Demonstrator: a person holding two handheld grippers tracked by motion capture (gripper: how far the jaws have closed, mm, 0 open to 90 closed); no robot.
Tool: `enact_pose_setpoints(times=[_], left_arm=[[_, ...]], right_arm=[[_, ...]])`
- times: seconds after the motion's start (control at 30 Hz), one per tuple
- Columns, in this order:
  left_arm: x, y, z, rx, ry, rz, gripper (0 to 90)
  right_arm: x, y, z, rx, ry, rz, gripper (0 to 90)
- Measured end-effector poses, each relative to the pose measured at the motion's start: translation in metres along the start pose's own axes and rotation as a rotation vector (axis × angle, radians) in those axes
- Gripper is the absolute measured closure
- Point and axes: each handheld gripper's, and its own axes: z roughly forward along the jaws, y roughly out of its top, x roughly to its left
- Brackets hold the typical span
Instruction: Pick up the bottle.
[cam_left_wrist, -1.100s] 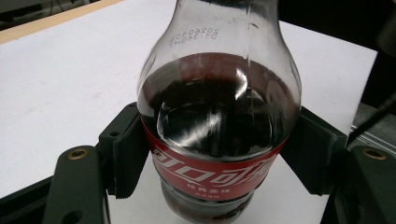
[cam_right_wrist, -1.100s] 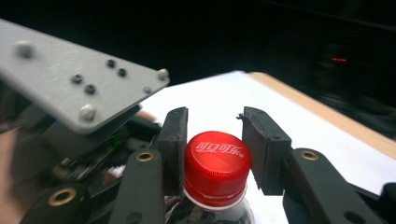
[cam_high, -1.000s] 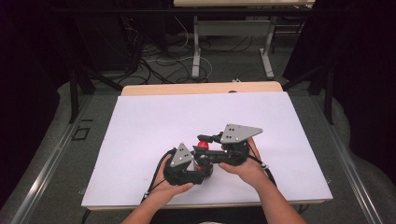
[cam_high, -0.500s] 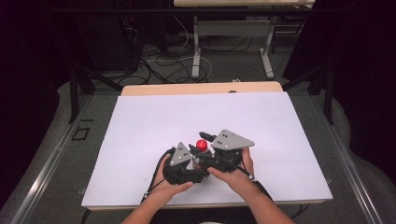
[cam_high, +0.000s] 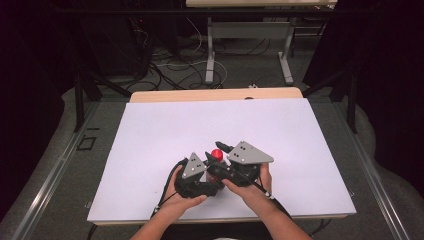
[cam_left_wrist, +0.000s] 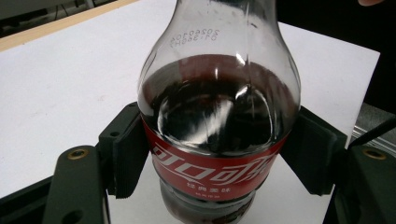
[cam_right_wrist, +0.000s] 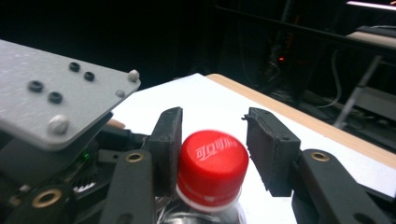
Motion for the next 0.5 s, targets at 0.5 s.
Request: enact_pose_setpoints(times=[0.5], left_arm=[[0.002, -0.001, -0.002, -0.008, 0.001, 0.0, 30.3]], right_arm=[[-0.028, 0.004, 0.001, 0.021, 0.277, -0.028, 60.9]])
